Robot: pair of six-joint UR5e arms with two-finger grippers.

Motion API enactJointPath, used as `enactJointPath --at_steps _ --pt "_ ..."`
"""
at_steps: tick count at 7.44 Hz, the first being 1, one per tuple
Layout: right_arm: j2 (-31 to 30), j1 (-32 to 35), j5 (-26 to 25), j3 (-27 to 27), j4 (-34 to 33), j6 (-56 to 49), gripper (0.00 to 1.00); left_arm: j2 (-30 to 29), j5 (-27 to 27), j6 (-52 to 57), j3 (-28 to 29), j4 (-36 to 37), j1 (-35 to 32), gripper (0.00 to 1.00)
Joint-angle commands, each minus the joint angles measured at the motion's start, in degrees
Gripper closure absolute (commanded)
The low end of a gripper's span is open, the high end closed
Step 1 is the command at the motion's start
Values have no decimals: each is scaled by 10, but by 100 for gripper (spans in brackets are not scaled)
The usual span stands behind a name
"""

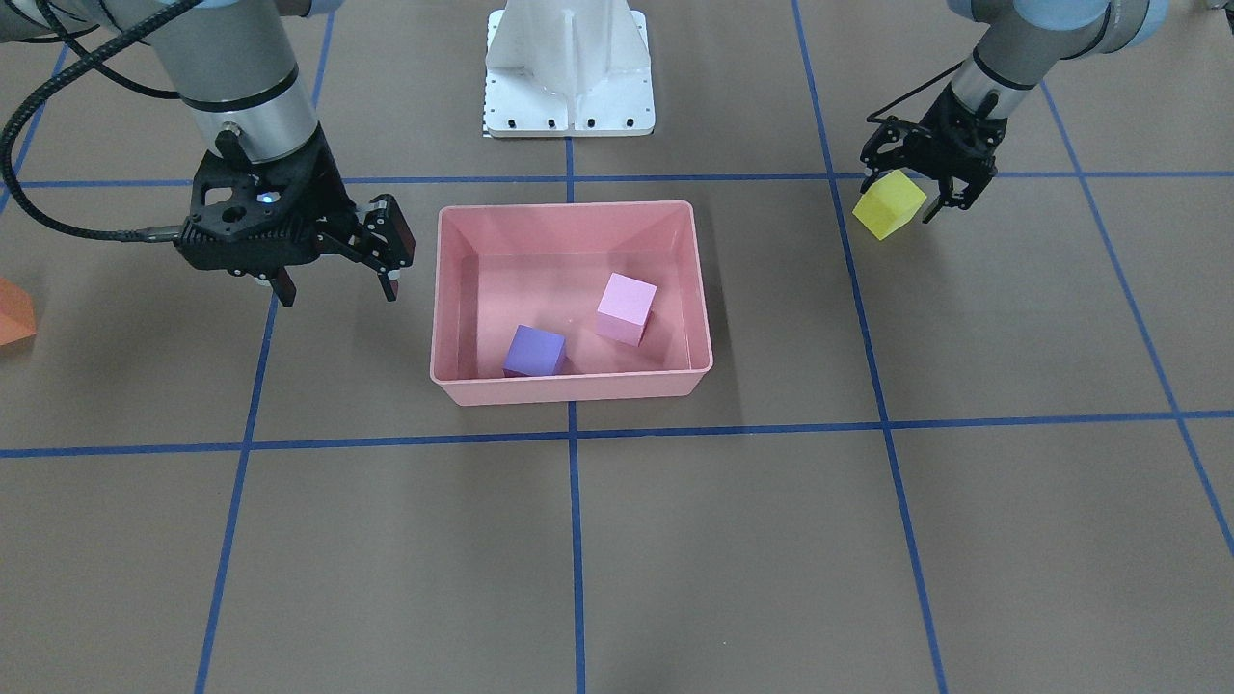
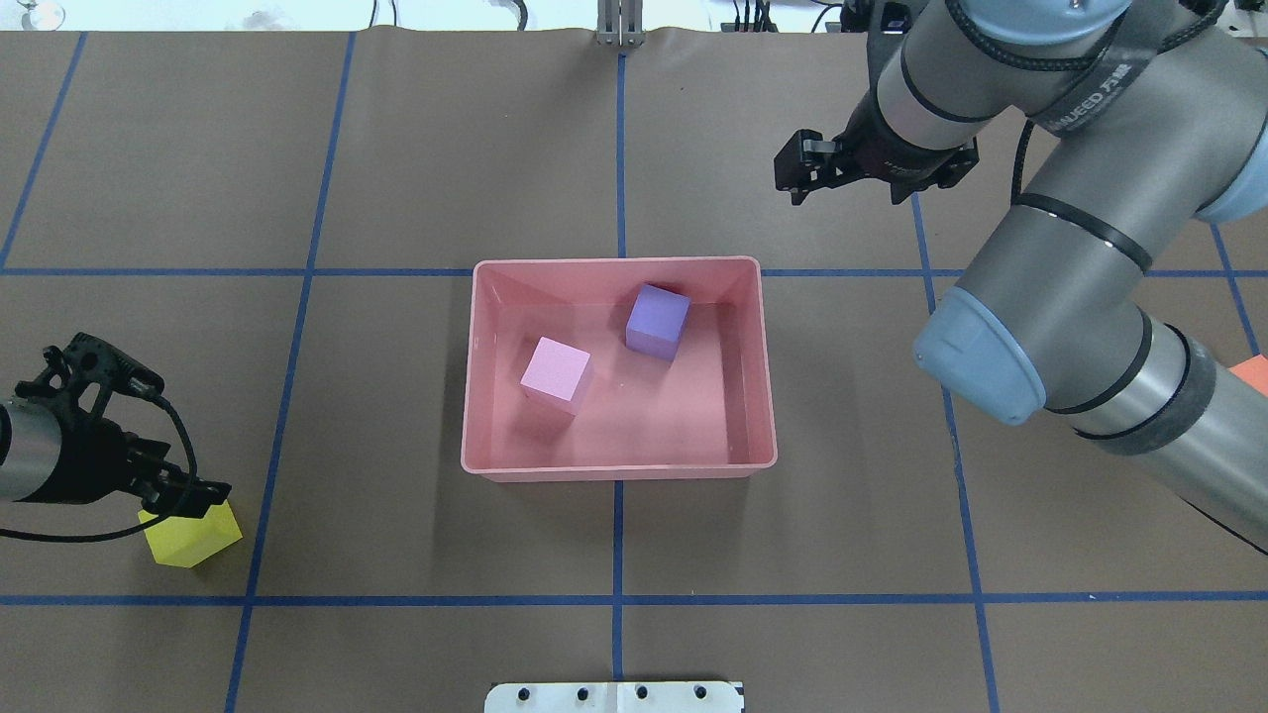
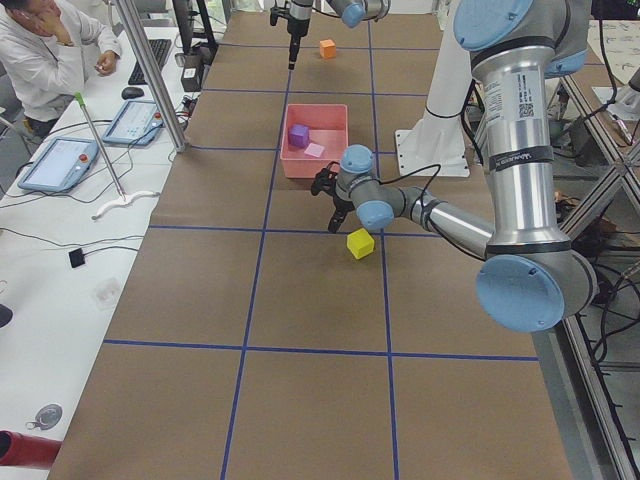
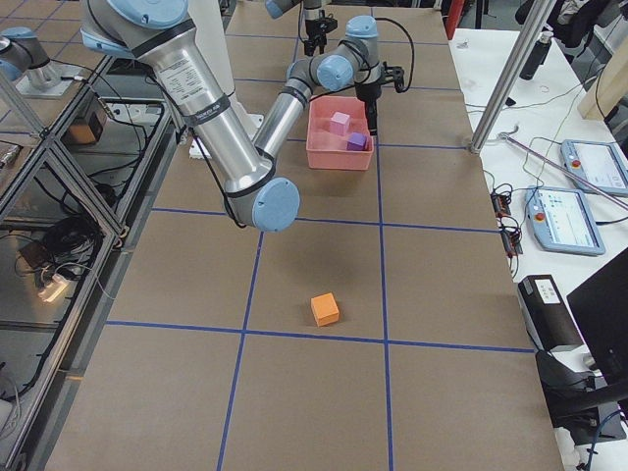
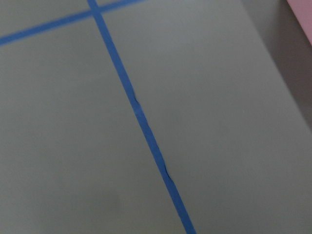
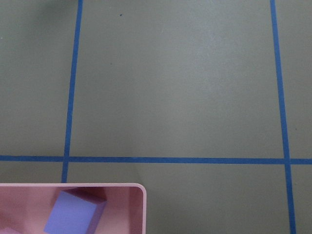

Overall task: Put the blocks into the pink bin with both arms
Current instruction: 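Withdraw the right gripper while the left gripper grasps the yellow cube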

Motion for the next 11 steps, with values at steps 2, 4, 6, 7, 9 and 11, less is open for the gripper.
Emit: enactJointPath --at_steps 2,4,6,7,9,11 --pt "-31 31 22 8 1 -72 0 18 11 136 -1 -11 12 1" --pt "-40 39 29 8 2 -89 0 18 12 160 -1 -11 15 1" --pt "-45 45 29 8 2 -102 0 31 31 214 -1 -11 18 1" --pt "-46 51 36 8 2 -105 0 39 52 221 0 -12 32 1" --pt "-52 54 41 8 2 -108 0 39 53 218 0 -12 48 1" --pt "-54 56 40 8 2 -112 0 39 54 212 5 -11 69 1"
